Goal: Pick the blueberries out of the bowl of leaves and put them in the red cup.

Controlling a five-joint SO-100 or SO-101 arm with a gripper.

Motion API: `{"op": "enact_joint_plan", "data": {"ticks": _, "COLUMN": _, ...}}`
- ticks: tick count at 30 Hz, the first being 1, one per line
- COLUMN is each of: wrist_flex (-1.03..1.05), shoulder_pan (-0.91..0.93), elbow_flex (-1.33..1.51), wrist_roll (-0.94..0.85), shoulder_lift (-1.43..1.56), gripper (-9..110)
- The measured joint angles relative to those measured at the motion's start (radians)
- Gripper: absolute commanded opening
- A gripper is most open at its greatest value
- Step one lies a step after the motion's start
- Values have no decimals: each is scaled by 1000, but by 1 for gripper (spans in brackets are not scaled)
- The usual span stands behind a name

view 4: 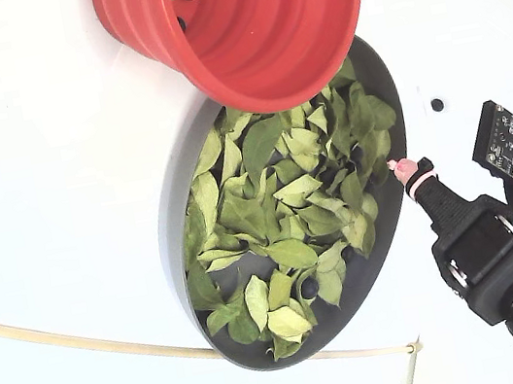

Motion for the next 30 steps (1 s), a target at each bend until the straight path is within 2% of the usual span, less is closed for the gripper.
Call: {"op": "enact_joint_plan", "data": {"ticks": 30, "wrist_flex": -46, "shoulder_pan": 91, "elbow_flex": -152, "wrist_roll": -9, "shoulder_lift": -241, "gripper": 15}}
